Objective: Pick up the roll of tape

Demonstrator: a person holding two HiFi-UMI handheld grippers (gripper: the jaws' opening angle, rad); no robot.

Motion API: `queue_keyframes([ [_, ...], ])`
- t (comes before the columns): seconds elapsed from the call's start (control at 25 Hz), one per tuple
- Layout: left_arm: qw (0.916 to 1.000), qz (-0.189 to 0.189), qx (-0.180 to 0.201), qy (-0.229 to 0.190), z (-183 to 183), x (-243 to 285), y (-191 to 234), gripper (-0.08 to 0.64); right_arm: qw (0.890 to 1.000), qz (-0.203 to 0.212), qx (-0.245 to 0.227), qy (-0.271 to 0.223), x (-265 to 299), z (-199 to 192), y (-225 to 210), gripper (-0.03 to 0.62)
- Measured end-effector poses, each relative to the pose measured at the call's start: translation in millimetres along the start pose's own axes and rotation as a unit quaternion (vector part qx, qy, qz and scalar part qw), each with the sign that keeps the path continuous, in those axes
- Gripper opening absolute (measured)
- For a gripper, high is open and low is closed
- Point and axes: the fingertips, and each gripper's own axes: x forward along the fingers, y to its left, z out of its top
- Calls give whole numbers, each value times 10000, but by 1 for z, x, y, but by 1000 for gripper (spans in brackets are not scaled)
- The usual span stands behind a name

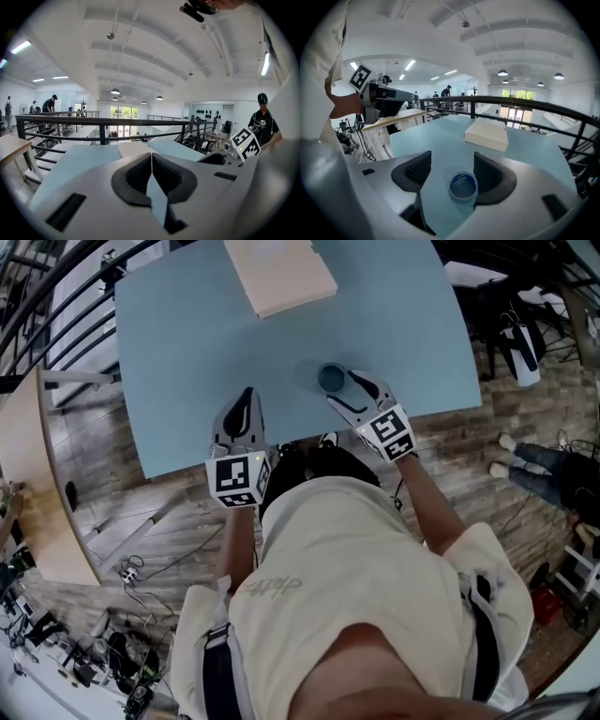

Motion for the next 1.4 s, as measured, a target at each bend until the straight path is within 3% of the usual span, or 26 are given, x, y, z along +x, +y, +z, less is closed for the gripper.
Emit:
queue_keyframes([
  [0.64,9995,148,-235,132,-10,12,29,21,9925,265,-359,1137,64,-56,-3,287],
  [1.4,9988,204,-323,301,-22,19,55,21,9725,386,-493,2242,102,-127,-1,288],
])
